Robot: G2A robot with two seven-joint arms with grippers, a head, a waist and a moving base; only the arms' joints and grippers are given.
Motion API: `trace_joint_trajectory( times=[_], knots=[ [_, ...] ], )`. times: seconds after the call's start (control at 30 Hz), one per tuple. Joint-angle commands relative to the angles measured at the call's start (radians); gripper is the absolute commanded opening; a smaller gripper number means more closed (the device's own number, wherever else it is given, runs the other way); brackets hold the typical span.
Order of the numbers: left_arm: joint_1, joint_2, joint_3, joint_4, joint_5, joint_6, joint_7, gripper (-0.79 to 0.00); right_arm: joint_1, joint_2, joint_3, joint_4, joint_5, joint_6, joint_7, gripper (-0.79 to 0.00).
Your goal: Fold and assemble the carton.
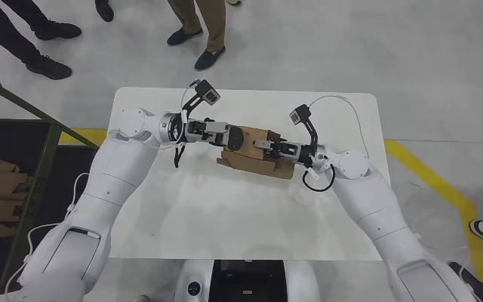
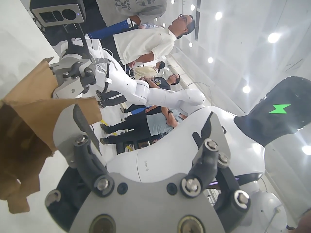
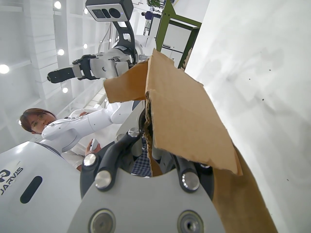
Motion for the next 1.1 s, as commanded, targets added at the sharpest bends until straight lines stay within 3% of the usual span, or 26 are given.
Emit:
trace_joint_trajectory(
  times=[0.0,0.37,1.07],
  knots=[
    [-0.006,-0.003,0.006,0.005,0.002,0.000,0.000,0.000,-0.001,-0.001,-0.002,-0.004,-0.001,0.000,-0.002,-0.785],
    [-0.023,-0.009,0.017,0.034,0.032,-0.015,0.015,0.000,-0.011,-0.003,-0.005,-0.030,0.002,0.003,-0.001,-0.785],
    [0.023,0.010,-0.073,0.062,0.013,-0.017,0.017,0.000,-0.043,0.012,0.046,-0.060,0.042,-0.014,0.055,-0.785]
  ],
)
